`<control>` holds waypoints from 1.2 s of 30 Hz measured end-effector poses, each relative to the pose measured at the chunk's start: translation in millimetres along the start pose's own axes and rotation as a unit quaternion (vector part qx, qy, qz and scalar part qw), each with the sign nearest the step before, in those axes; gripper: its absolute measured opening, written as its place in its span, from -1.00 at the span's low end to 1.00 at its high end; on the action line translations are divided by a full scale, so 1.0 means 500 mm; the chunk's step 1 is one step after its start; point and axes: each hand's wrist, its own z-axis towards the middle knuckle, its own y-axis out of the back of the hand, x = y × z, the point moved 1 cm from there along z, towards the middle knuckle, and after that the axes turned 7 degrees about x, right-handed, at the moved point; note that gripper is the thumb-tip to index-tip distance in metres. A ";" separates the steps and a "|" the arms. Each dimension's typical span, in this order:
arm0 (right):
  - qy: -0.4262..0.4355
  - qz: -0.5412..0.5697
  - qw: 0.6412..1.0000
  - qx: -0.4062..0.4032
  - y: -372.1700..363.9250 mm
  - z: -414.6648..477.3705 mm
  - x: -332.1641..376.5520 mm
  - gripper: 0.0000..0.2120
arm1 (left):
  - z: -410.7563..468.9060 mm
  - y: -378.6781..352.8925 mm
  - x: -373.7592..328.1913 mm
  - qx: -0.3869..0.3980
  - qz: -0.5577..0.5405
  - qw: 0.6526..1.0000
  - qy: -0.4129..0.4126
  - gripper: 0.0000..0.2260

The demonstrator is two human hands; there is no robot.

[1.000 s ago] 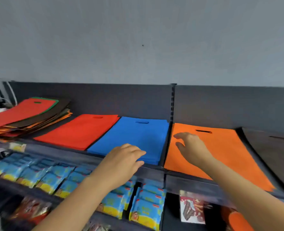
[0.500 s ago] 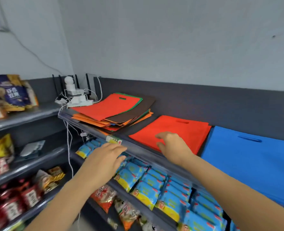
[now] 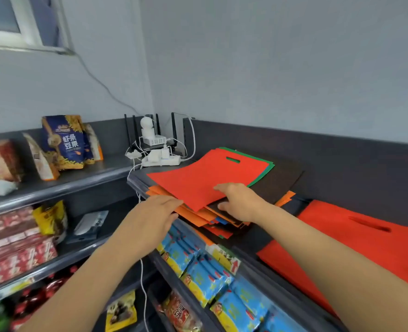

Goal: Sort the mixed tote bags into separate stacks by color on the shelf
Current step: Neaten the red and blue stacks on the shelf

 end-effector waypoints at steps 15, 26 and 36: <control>-0.152 0.013 0.984 -0.091 -0.013 0.093 -0.009 -0.73 | 0.256 -0.077 0.193 0.180 -0.080 0.969 -0.147 -0.64; -0.262 0.178 0.926 -0.204 -0.015 0.035 -0.019 -0.77 | 0.329 -0.110 0.214 0.043 -0.119 0.971 -0.201 -0.72; -0.037 -0.029 0.989 -0.143 -0.052 0.027 0.102 -0.55 | 0.323 -0.112 0.240 -0.020 -0.158 0.983 -0.091 -0.76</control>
